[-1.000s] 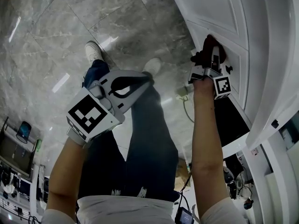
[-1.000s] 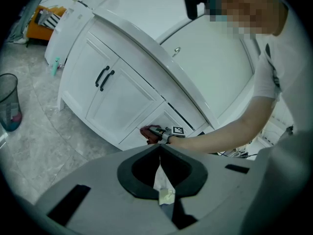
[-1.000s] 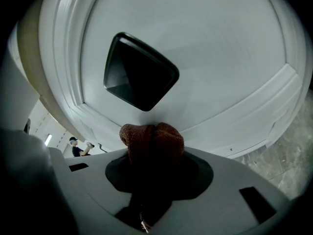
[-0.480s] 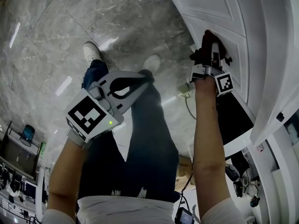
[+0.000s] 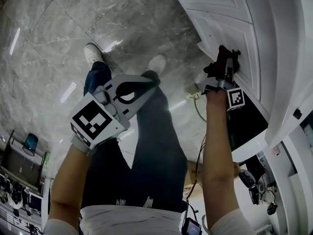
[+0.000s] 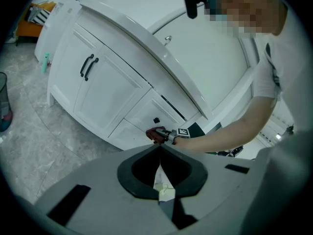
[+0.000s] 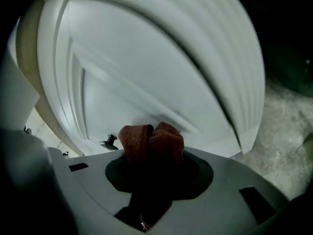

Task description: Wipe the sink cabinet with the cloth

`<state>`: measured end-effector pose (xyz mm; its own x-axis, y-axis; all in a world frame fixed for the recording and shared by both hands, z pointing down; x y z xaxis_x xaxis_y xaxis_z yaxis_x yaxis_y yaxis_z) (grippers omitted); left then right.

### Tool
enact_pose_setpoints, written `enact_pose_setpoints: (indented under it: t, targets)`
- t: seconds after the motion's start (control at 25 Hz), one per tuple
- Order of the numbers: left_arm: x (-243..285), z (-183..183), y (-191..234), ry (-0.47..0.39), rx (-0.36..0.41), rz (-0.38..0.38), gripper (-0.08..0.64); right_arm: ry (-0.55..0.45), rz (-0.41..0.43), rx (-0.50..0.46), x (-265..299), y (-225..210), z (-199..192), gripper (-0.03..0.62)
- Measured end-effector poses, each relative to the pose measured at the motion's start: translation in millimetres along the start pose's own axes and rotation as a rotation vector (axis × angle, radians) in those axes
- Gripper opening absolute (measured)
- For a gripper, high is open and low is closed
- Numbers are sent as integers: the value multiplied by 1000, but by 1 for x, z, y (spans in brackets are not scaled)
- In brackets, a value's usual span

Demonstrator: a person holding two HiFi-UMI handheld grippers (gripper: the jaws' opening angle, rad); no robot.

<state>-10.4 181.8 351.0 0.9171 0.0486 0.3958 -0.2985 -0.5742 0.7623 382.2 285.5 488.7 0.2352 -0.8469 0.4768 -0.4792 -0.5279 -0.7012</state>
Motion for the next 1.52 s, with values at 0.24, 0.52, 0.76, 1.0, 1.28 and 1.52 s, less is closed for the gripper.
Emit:
enact_pose_setpoints:
  t: [0.24, 0.52, 0.76, 1.0, 1.28, 1.52]
  targets:
    - [11, -6, -11, 27, 6, -15, 12, -7, -23, -81, -33, -29, 20, 135]
    - [19, -7, -25, 30, 33, -27, 12, -8, -32, -13, -35, -17, 22, 135]
    - [14, -3, -31, 15, 44, -37, 12, -62, -40, 21, -56, 12, 37, 135]
    - [2, 5, -27, -6, 41, -45, 12, -100, -11, 21, -68, 49, 53, 132]
    - [-14, 9, -16, -23, 38, -33, 12, -83, -3, 9, -61, 66, 54, 132]
    - [-24, 1, -11, -28, 18, -27, 12, -42, 43, -19, -32, 94, 42, 132]
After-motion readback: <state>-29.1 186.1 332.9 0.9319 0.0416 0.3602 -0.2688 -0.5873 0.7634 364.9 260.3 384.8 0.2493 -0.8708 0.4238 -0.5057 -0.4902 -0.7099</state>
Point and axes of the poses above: the fingertips, and each gripper's own axes: x forward along the fingers, y to its left, z out of its top, the point moved 10 cm from there along -x, backward along the fingers, and after that the axes turned 6 degrees about -x, right-handed, at the moved point
